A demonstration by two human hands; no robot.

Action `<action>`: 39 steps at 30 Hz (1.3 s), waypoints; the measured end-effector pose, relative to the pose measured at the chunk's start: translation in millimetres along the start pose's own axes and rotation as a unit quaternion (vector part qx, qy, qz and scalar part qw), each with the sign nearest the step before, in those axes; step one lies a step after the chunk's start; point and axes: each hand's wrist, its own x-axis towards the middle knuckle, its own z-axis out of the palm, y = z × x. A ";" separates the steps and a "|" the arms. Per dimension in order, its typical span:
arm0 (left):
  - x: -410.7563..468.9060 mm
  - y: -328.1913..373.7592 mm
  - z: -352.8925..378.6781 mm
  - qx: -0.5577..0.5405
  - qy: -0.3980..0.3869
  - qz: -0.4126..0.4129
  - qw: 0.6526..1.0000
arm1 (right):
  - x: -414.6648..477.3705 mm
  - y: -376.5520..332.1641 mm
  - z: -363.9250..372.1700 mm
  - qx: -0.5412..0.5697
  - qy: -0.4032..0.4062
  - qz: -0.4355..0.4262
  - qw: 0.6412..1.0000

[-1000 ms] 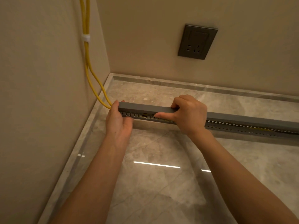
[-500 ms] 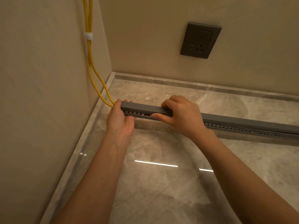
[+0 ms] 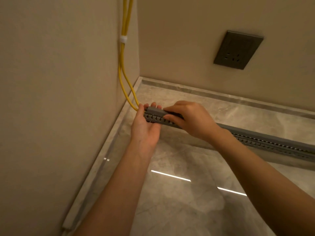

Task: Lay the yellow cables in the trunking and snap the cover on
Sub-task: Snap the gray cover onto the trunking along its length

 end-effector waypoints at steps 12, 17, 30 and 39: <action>-3.6 0.8 -3.2 -0.004 -0.013 -0.007 1.000 | 1.5 -4.8 -3.2 0.050 -0.004 0.027 0.998; -5.0 2.4 -4.7 -0.013 -0.025 -0.011 1.000 | 9.2 -4.1 -4.6 0.073 -0.028 0.051 0.996; -7.8 4.7 -1.9 -0.062 0.001 -0.031 0.998 | 5.9 -11.8 -8.1 0.048 -0.032 0.053 0.997; -7.9 5.6 7.4 -0.042 -0.005 -0.042 0.998 | -5.3 -37.7 7.6 -0.231 0.035 0.034 0.972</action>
